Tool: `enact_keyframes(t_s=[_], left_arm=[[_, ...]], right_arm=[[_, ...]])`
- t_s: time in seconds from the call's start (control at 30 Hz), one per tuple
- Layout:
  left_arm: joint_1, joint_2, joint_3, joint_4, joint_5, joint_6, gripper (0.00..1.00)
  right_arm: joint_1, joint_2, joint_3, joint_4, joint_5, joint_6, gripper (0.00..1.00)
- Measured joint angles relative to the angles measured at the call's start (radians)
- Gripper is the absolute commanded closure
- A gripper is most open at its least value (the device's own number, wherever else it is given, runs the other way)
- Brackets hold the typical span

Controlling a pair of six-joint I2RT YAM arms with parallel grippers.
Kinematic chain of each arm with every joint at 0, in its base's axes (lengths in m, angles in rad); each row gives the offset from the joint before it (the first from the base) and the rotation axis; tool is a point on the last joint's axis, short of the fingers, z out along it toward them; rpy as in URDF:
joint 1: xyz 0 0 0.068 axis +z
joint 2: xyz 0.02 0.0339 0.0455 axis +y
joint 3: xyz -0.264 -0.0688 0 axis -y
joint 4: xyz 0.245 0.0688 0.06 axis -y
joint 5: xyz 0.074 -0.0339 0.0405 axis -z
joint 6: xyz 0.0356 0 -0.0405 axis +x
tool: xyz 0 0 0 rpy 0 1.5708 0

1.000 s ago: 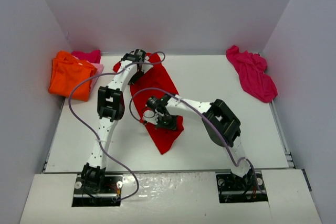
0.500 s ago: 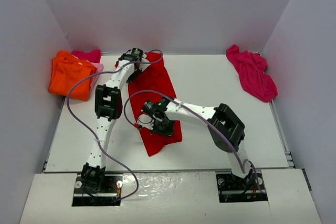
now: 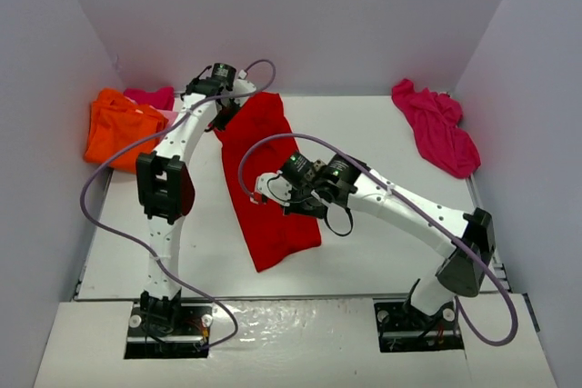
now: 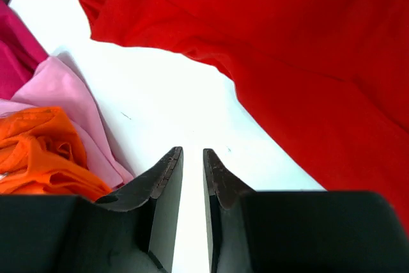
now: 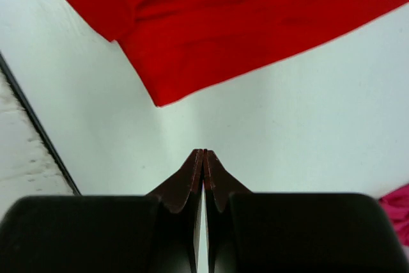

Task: Fold and stack the t-shirts
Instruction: Rotate the tshirt 90 degrees

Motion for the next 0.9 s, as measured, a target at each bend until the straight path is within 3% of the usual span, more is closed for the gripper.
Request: enact_keyframes(t_s=[0.4, 0.6, 0.9], left_arm=[[-0.250, -0.080, -0.329, -0.009, 0.074, -0.016, 0.93], [-0.285, -0.079, -0.385, -0.003, 0.100, -0.023, 0.94], [-0.258, -0.080, -0.476, -0.004, 0.098, -0.026, 0.94]], right_arm=[[-0.283, 0.074, -0.062, 0.104, 0.092, -0.068, 1.00], [-0.277, 0.092, -0.067, 0.134, -0.005, -0.082, 1.00], [-0.249, 0.271, -0.065, 0.175, -0.141, -0.117, 1.00]])
